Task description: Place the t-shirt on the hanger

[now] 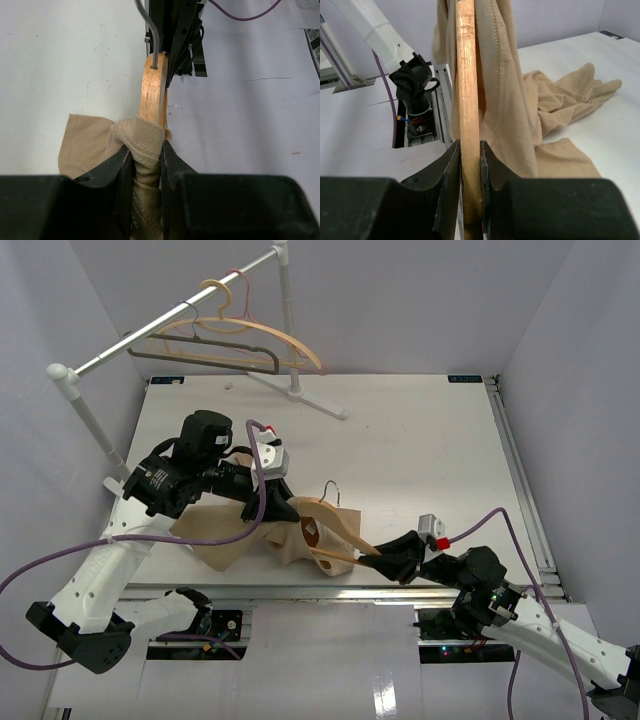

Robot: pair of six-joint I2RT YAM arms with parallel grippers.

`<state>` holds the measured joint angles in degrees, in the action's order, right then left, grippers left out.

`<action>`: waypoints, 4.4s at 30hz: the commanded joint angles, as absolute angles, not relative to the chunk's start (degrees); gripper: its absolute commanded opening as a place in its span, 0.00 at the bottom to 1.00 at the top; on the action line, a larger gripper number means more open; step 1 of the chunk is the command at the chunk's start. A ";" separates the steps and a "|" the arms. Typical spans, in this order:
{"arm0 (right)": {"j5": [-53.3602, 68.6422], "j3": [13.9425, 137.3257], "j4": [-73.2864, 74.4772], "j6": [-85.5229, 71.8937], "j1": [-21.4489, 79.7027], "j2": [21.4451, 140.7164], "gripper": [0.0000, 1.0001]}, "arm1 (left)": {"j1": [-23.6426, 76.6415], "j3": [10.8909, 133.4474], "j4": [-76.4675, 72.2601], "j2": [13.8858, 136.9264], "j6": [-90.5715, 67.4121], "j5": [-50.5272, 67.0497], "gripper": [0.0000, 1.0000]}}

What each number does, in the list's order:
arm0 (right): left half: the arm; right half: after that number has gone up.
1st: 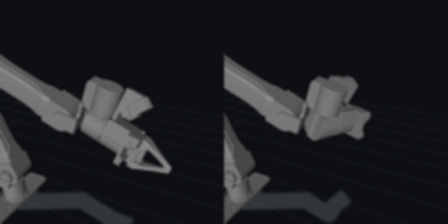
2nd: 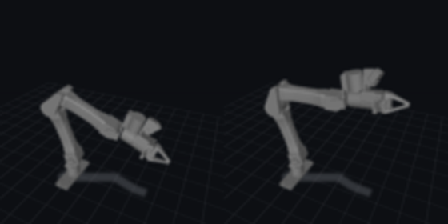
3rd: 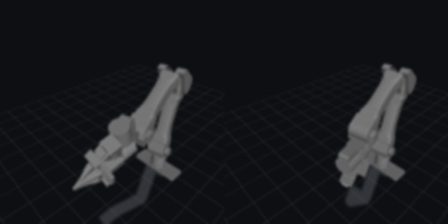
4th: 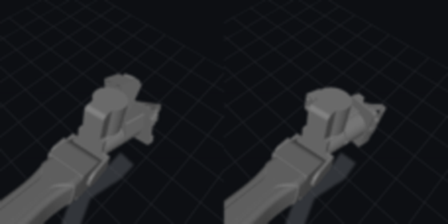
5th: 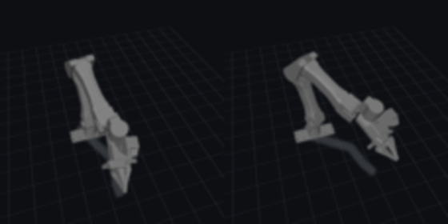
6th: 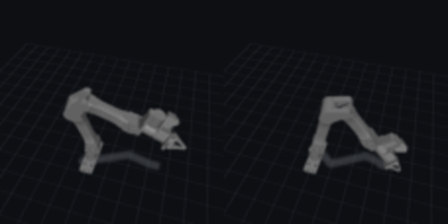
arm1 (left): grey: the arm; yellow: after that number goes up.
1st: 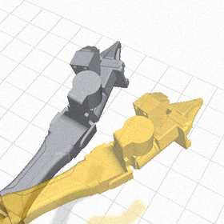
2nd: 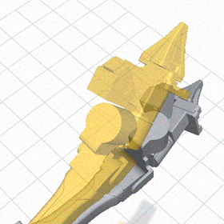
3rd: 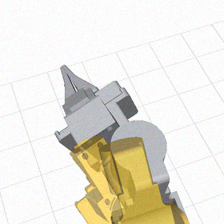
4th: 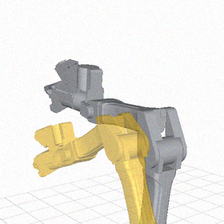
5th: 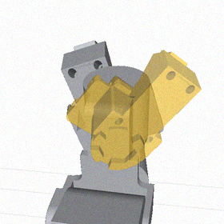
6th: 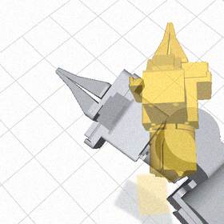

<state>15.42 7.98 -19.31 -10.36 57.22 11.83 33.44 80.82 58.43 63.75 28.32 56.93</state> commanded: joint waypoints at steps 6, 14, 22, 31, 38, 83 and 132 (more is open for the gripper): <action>13.05 13.74 -26.28 -8.39 57.20 17.04 0.08 | 34.54 81.90 55.50 68.13 23.28 62.12 0.35; 11.80 14.94 -26.14 -6.95 57.22 18.61 0.08 | 34.77 80.03 54.72 68.91 22.30 61.67 0.24; 0.49 16.17 -21.70 -9.58 57.22 16.82 0.17 | 34.89 74.99 45.95 64.81 18.12 54.09 0.00; -18.41 26.40 -7.99 -12.54 57.14 14.66 0.70 | 34.89 67.72 32.88 59.93 1.99 37.28 0.00; -11.53 33.73 -3.26 -15.03 57.13 23.09 0.61 | 34.89 59.43 21.59 54.07 -7.61 24.64 0.00; -6.50 19.69 -34.98 -32.91 65.86 56.93 0.45 | 34.89 45.70 3.21 45.26 -18.68 27.02 0.00; -45.70 20.42 -1.87 -31.38 62.40 32.04 0.08 | 34.89 53.79 17.64 41.60 -5.62 38.77 0.00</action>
